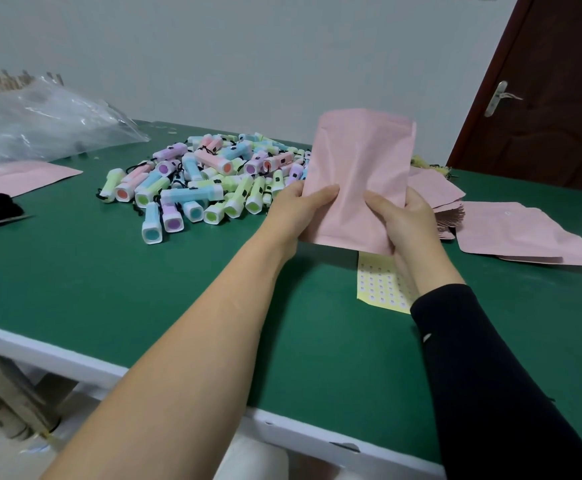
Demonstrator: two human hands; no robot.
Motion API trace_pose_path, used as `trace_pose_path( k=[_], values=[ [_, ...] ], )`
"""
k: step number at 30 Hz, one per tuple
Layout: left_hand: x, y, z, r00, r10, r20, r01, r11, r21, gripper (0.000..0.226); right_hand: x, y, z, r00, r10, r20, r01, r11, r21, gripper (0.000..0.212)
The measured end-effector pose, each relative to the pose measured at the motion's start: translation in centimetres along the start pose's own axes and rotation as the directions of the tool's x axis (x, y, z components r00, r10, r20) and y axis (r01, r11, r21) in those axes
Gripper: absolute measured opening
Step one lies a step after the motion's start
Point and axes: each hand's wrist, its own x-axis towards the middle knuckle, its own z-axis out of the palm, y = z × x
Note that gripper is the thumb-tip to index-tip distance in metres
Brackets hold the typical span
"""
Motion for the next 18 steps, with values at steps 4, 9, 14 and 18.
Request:
trace_pose_path(
  k=[4, 9, 14, 18],
  values=[
    [0.16, -0.20, -0.04, 1.000, -0.004, 0.006, 0.004, 1.000, -0.004, 0.033, 0.00, -0.09, -0.14, 1.000, -0.009, 0.005, 0.009, 0.999, 0.040, 0.018],
    [0.55, -0.51, -0.13, 1.000, -0.006, 0.005, 0.006, 1.000, -0.003, 0.032, 0.10, 0.25, -0.07, 1.000, 0.019, 0.019, -0.020, 0.999, 0.033, 0.016],
    [0.56, -0.71, 0.21, 0.983, -0.082, 0.167, 0.082, 0.997, 0.004, 0.035, 0.21, 0.23, -0.36, 0.993, 0.062, -0.101, -0.048, 0.990, 0.131, 0.016],
    [0.66, -0.87, 0.14, 0.989, -0.044, 0.142, 0.039, 0.999, 0.039, 0.036, 0.30, 0.27, -0.31, 0.990, 0.104, -0.098, -0.085, 0.979, 0.184, 0.011]
  ],
)
